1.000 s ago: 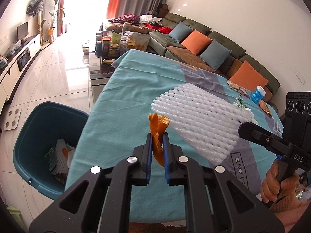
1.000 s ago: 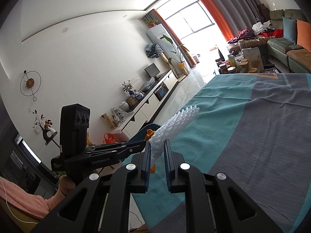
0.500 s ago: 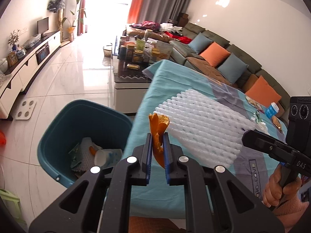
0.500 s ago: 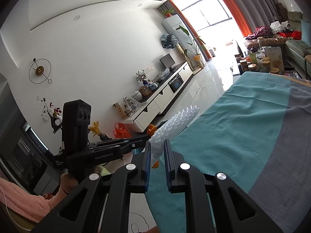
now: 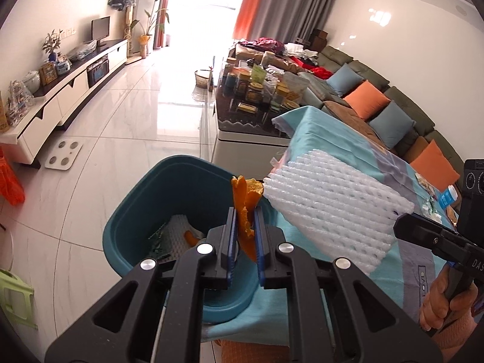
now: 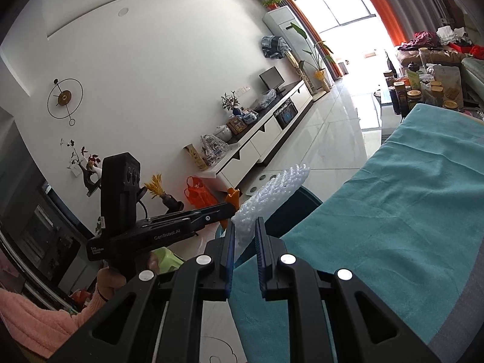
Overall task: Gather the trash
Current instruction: 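Open the left gripper over the bin to drop the peel while the right gripper releases the foam net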
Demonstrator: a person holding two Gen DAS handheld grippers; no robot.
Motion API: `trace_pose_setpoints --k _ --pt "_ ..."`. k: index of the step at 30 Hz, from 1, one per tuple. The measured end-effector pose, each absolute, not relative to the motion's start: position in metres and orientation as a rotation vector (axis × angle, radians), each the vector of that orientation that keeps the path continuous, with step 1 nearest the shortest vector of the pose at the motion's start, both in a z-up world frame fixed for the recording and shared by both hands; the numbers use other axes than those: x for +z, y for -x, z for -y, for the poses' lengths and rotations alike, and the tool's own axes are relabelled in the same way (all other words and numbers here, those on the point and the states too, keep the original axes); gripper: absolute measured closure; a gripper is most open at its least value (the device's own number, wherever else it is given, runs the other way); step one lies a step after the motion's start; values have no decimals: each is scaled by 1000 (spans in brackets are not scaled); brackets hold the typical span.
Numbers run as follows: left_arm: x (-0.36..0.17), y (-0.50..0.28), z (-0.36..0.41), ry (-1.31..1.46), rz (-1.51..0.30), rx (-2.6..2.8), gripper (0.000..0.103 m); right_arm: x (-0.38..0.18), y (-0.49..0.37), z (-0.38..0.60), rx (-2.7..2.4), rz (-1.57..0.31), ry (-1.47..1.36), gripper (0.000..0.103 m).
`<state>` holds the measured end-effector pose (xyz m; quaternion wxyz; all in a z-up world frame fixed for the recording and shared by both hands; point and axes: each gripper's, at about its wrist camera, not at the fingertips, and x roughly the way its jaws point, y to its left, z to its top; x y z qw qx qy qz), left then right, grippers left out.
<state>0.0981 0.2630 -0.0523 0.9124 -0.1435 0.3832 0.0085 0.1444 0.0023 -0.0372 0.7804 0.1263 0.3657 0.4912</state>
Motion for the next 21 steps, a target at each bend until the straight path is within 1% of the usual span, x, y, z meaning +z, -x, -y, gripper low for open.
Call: trace_pose_setpoints --k 11,17,21 --pt "-88 -111 -298 313 -849 87 91 -53 -162 -44 1051 -896 -218 91" --pt "-103 -125 -300 317 -879 99 91 -61 -167 -67 1032 -954 -186 91" --pt "-111 -135 -295 327 -892 104 91 -65 -170 -78 1005 -987 -166 89"
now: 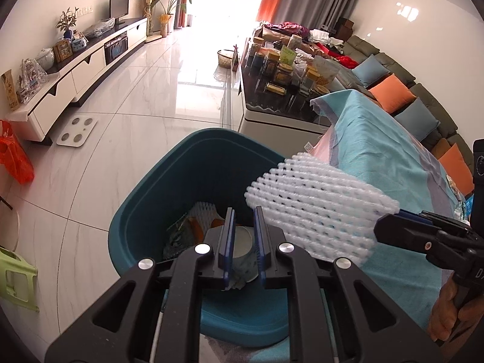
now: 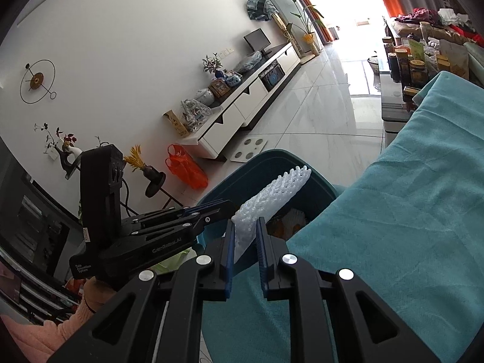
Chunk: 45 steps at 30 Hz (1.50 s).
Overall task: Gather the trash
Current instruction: 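Open the left gripper over the bin to drop the peel while the right gripper releases the foam net, then move both grippers back over the table toward the tissue and green wrapper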
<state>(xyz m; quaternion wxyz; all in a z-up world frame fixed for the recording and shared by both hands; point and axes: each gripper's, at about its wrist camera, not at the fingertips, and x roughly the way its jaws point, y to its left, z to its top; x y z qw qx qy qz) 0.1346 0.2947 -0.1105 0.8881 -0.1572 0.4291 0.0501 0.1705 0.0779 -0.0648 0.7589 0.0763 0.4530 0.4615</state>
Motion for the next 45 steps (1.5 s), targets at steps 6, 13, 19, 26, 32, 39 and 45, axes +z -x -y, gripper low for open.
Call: trace_pose_setpoints --k 6,13,19,26,32,39,45 --pt "-112 -133 -293 336 -886 109 91 -72 -174 -85 988 -1013 -157 82" --pt "-105 -126 -291 344 -861 104 83 -69 -175 -76 992 -997 -172 81" --pt "-88 -119 -275 319 -812 62 67 -56 -166 -52 997 -949 -180 75" --pt "-69 -113 -225 278 -737 -69 42 -43 -147 3 942 -868 -189 71" --pt "-61 -116 -160 215 -712 -205 32 -33 -134 72 806 -804 -213 66" --pt "-59 -130 -82 160 -729 -345 32 -30 -114 162 603 -754 -241 66" --pt "-64 -140 -23 120 -755 -429 32 -33 -104 224 453 -727 -280 66"
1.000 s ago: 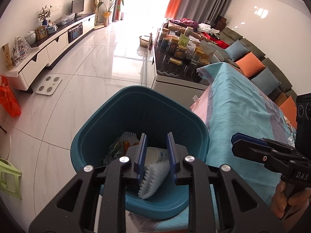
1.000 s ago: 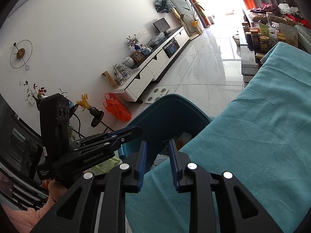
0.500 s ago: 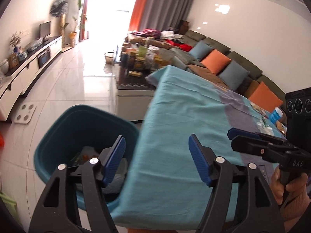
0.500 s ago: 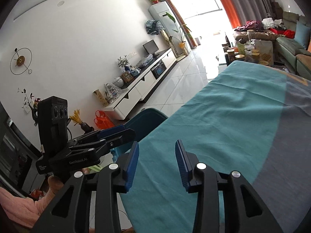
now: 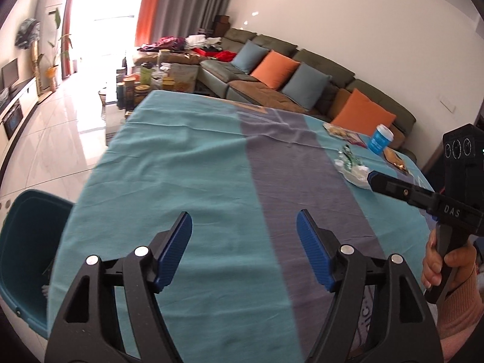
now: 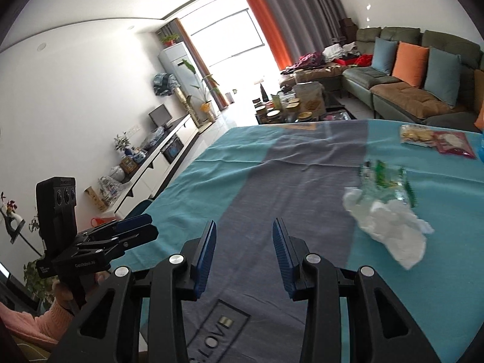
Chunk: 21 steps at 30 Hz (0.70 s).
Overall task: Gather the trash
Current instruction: 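Move both grippers back over the table toward the tissue and green wrapper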
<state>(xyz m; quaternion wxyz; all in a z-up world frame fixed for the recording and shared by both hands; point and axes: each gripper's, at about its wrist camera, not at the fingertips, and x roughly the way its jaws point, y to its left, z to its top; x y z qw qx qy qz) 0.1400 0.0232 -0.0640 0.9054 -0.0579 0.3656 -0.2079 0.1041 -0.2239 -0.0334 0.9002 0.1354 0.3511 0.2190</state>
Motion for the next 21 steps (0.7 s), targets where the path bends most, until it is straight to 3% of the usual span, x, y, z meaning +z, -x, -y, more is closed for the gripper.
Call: trace_pose_setpoints --k 10,21 --pt "-69 -152 61 33 -788 -539 32 -49 -104 306 235 -707 -360 66" --pt "-72 -161 97 -4 -812 -592 32 -83 -137 337 220 -820 -418 66"
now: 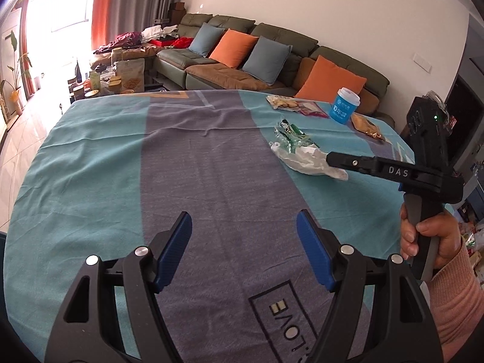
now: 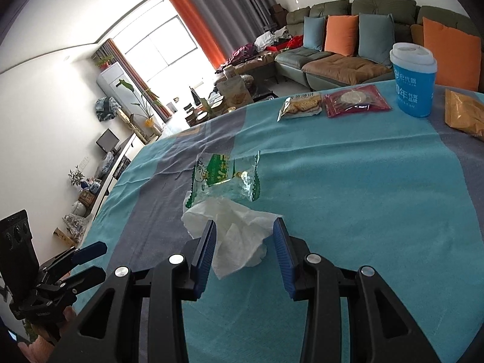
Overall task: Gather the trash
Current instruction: 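Move both grippers back over the table toward the tissue and green wrapper, then grasp the white tissue with the left gripper while the right gripper grasps the green snack wrapper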
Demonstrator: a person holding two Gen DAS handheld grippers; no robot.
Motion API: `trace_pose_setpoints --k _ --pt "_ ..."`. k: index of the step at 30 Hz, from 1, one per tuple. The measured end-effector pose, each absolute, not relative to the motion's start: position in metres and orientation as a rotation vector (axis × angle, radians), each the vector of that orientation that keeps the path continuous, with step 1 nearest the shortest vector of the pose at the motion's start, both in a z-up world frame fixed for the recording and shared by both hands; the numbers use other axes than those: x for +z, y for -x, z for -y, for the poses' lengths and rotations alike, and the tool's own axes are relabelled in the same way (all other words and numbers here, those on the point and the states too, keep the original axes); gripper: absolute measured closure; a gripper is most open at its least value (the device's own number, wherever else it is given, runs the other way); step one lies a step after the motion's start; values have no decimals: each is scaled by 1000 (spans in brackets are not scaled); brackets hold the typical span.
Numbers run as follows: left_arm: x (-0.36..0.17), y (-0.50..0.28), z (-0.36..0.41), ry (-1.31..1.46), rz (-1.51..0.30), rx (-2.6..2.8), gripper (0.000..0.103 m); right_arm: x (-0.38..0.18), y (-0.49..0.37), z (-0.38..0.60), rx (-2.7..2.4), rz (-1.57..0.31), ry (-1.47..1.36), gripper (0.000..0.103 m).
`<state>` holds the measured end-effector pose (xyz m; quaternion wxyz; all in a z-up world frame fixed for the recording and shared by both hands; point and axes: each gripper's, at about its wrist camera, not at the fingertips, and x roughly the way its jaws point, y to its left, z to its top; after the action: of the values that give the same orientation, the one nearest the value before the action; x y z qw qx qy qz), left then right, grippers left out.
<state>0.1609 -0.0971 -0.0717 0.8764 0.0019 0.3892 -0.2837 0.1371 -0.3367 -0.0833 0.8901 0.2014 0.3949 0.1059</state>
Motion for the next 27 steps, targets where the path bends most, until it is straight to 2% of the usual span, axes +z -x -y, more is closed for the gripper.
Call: trace_pose_setpoints --k 2,3,4,5,8,15,18,20,21,27 --pt "-73 -163 101 -4 -819 -596 32 -86 -135 334 240 -833 -423 70" --pt "-75 -164 102 -3 -823 -597 32 -88 -135 332 260 -837 -427 76" --pt "-76 -165 103 -2 -826 -598 32 -88 -134 331 279 -837 -431 89" --pt "-76 -166 104 -1 -830 -601 32 -86 -132 329 294 -833 -434 94" --pt "-78 -168 105 2 -836 -606 32 -85 -127 324 346 -827 -445 97" --pt "-80 -170 108 17 -852 -637 32 -79 -116 299 487 -831 -470 96" --pt "-83 -171 110 19 -862 -648 32 -79 -116 292 487 -857 -424 87" --pt "-84 -171 112 11 -865 -646 32 -76 -114 292 469 -854 -401 73" --pt "-84 -171 113 11 -867 -647 32 -76 -113 295 468 -849 -403 70" --pt "-88 -174 120 -4 -879 -637 32 -67 -110 315 414 -808 -404 67"
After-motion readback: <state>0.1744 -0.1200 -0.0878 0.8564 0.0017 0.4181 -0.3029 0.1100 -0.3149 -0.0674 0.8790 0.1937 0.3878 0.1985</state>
